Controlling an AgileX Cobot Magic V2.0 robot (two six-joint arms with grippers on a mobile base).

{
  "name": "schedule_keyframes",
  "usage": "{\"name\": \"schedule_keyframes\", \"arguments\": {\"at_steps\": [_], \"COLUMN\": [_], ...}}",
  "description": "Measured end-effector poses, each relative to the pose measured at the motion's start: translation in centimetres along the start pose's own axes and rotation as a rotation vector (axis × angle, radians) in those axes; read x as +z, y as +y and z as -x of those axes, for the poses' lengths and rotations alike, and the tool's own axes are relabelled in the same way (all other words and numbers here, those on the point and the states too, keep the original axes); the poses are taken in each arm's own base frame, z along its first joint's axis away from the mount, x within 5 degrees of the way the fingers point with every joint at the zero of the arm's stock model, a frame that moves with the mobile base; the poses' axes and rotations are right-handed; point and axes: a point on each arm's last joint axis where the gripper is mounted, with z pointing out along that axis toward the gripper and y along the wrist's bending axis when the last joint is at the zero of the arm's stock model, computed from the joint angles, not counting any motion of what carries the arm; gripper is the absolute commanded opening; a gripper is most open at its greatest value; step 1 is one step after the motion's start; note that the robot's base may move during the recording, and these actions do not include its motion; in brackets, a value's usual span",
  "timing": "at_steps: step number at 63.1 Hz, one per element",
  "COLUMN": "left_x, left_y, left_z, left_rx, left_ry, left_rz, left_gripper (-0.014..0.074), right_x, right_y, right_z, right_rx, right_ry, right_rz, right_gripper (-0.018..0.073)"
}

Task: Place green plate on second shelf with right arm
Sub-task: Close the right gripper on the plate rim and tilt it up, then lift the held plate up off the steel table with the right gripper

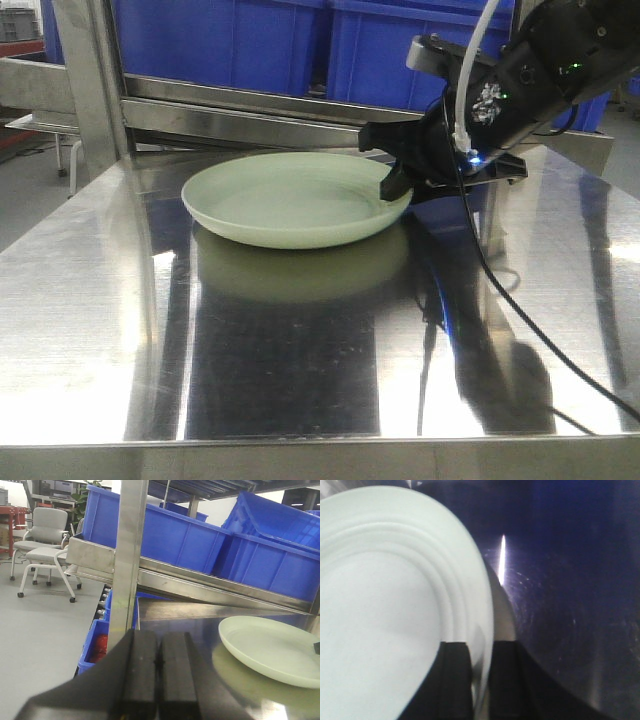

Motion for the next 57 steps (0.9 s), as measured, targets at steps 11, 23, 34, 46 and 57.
{"name": "schedule_keyframes", "arguments": {"at_steps": [11, 23, 34, 46, 57], "left_x": [0.0, 0.0, 0.0, 0.0, 0.0], "left_y": [0.0, 0.0, 0.0, 0.0, 0.0], "left_z": [0.0, 0.0, 0.0, 0.0, 0.0], "left_rx": [0.000, 0.000, 0.000, 0.000, 0.000], "left_ry": [0.000, 0.000, 0.000, 0.000, 0.000], "left_rz": [0.000, 0.000, 0.000, 0.000, 0.000], "left_gripper": [0.0130, 0.0130, 0.0130, 0.0130, 0.0130], "right_x": [-0.4, -4.2, -10.5, -18.9, -25.2], "right_y": [0.3, 1.9, 3.8, 4.4, 4.1], "right_z": [0.3, 3.0, 5.9, 6.3, 3.4], "right_rx": [-0.005, -0.085, -0.121, -0.133, -0.161], "right_ry": [-0.010, -0.112, -0.293, -0.519, -0.637], "right_rz": [0.008, 0.029, 0.024, -0.075, -0.126], "right_gripper": [0.0061, 0.0061, 0.0061, 0.0061, 0.0061]}}
